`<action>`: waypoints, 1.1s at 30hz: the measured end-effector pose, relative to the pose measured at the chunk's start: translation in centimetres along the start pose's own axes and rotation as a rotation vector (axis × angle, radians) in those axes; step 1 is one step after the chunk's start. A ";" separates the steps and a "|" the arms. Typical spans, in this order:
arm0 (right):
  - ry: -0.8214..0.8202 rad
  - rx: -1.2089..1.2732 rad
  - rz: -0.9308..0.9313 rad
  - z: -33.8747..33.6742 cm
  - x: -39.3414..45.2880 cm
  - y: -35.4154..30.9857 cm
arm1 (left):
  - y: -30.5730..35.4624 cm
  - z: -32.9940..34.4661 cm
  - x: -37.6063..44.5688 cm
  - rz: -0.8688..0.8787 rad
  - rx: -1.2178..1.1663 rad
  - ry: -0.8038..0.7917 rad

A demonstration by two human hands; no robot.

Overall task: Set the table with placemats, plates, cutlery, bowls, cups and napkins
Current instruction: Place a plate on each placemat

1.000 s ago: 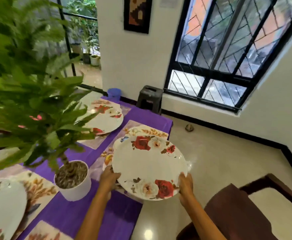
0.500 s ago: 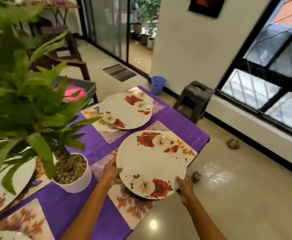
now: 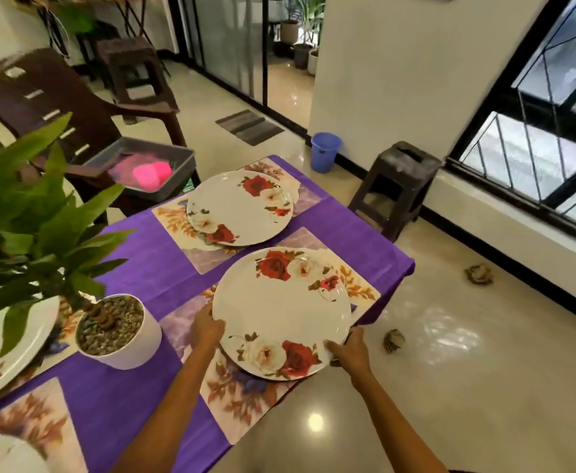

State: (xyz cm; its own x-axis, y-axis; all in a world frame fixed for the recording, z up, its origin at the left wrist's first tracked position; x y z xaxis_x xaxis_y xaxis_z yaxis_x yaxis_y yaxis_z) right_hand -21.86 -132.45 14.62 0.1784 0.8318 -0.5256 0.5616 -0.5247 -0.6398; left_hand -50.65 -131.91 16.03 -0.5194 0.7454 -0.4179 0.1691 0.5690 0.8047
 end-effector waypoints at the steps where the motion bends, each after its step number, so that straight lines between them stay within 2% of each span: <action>1: -0.006 -0.023 -0.001 -0.1 -0.1 -0.1 | 0.2 0.1 -0.1 0.003 0.063 0.019; 6: -0.028 -0.112 -0.004 -0.4 -0.4 -0.4 | 0.9 0.6 -1.2 0.028 0.303 0.099; 8: -0.020 -0.112 -0.038 -0.5 -0.3 -0.5 | 1.1 1.1 -1.7 0.109 0.412 0.145; 10: 0.058 -0.136 -0.101 -0.5 -0.3 -0.6 | 1.2 2.0 -2.1 0.202 0.456 0.171; 12: 0.216 -0.166 -0.145 -0.8 -0.5 -0.3 | 1.6 3.9 -3.0 0.361 0.450 0.172; 15: 0.433 -0.125 -0.285 -1.2 -0.8 -1.0 | 3.5 8.0 -4.9 0.723 0.431 0.141; 19: 0.472 -0.033 -0.391 -4.0 0.3 -2.7 | 8.5 15.7 -7.2 0.988 0.454 -0.032; 23: 0.584 -0.019 -0.375 -8.7 3.9 -2.0 | 13.4 23.2 -8.4 1.054 0.499 -0.204; 26: 0.651 -0.094 -0.269 -13.5 7.2 -0.8 | 16.8 28.1 -9.4 0.979 0.516 -0.314; 28: 0.661 -0.142 -0.214 -16.4 8.7 -0.7 | 17.8 30.6 -9.6 0.931 0.637 -0.408; 31: 0.637 -0.208 -0.104 -20.3 12.3 -0.8 | 20.1 34.8 -8.5 0.951 0.817 -0.459; 33: 0.638 -0.252 -0.081 -22.5 14.9 -0.5 | 21.9 37.8 -7.7 0.896 0.816 -0.438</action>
State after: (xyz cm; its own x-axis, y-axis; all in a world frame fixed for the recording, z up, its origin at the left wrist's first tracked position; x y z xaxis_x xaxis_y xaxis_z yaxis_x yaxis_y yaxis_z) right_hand -1.25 -115.75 19.72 0.5249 0.8512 0.0005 0.7502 -0.4624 -0.4726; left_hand -11.28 -112.11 20.91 0.3310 0.9387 -0.0963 0.8555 -0.2554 0.4503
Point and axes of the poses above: each hand's wrist, its own x-axis towards the middle knuckle, its own z-axis out of the palm, y = z × x, the point moved 1 cm from there along x, towards the middle knuckle, and after that the axes turned 11 degrees about -x, right-handed, at the moved point
